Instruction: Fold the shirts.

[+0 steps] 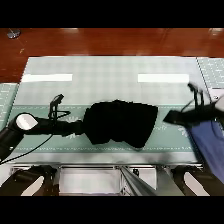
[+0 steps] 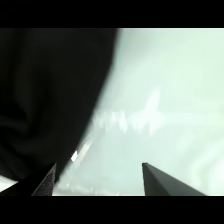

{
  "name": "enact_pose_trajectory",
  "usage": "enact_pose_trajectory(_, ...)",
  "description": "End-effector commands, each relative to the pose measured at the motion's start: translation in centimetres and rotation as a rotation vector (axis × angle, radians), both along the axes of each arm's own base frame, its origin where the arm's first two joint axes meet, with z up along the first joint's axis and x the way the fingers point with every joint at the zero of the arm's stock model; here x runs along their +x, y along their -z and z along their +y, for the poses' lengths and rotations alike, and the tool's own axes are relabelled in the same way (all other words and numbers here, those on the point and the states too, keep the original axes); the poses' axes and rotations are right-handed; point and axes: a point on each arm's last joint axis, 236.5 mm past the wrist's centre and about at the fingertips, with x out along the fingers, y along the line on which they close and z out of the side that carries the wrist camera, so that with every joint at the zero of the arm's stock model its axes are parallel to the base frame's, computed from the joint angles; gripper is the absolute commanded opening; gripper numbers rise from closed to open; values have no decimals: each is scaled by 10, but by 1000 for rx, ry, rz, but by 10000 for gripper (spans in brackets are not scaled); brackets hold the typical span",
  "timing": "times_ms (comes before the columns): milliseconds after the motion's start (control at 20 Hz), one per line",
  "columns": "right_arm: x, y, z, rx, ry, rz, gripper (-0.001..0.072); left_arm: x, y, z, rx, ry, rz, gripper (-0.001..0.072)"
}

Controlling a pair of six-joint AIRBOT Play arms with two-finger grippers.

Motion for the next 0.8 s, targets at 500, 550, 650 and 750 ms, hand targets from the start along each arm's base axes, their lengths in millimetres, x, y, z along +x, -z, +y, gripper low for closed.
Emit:
enact_pose_trajectory(500, -72, 45, 78, 273, 14, 140, 616, 23, 29, -67, -139, 34, -22, 33)
enact_pose_trajectory(550, -70, 50, 85, 258, 4, 137, 616, 28, 22, -70, -150, 43, -38, 32)
enact_pose_trajectory(650, -66, 58, 100, 259, 2, 141, 616, 35, 10, -76, -169, 58, -59, 33)
enact_pose_trajectory(750, -58, 65, 112, 257, -9, 145, 616, 38, 0, -80, -186, 73, -73, 33)
